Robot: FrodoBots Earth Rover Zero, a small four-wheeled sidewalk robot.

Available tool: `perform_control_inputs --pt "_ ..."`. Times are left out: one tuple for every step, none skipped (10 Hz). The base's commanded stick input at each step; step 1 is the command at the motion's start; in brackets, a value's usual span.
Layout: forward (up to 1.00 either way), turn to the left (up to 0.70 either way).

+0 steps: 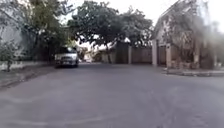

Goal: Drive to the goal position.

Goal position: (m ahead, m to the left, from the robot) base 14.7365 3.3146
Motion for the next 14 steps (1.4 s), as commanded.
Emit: perform_control_inputs --pt "1.00 0.00" --pt "1.00 0.00" --pt "1.00 0.00" --pt "1.00 0.00" --pt "1.00 0.00" --pt "1.00 0.00" --pt "1.00 0.00" --pt "1.00 0.00" --pt "1.00 0.00" --pt "1.00 0.00" --pt "1.00 0.00" --pt "1.00 0.00" --pt "1.00 0.00" --pt "1.00 0.00"
